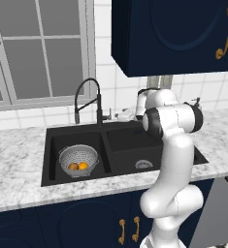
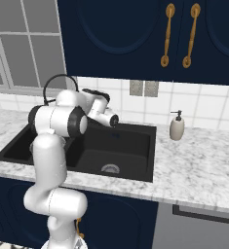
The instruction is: Put the colander in the sink, put the apple, orange in the colander, and turn on the sink faucet and pour water over the colander.
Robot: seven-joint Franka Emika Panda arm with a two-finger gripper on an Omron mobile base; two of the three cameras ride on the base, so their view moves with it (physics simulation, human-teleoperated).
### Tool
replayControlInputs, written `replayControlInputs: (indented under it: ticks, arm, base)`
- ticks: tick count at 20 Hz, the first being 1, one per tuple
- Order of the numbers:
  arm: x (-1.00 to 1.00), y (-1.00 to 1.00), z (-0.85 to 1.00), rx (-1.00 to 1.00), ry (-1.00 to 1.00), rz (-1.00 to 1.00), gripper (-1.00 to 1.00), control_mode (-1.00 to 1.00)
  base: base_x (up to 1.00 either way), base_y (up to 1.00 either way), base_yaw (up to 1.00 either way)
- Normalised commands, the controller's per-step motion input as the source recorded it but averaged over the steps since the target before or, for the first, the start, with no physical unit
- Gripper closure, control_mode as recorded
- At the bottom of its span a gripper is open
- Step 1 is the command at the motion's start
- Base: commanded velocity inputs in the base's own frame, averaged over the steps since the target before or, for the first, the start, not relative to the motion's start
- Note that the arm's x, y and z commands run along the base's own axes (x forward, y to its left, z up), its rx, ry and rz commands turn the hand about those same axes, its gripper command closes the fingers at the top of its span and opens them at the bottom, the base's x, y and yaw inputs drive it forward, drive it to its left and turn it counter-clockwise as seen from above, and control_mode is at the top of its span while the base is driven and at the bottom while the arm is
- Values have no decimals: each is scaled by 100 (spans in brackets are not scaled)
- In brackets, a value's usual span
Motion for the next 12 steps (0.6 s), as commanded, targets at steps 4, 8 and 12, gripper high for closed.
replayControlInputs:
  ticks: [4, 8, 12]
  arm:
    - [41, 7, -34, 0, -1, -3, -100, -100]
    - [58, 0, -17, 0, 0, 0, -100, -100]
    - [40, 7, -19, 0, -5, 0, -100, -100]
  base:
    - [0, 0, 0]
    - [0, 0, 0]
    - [0, 0, 0]
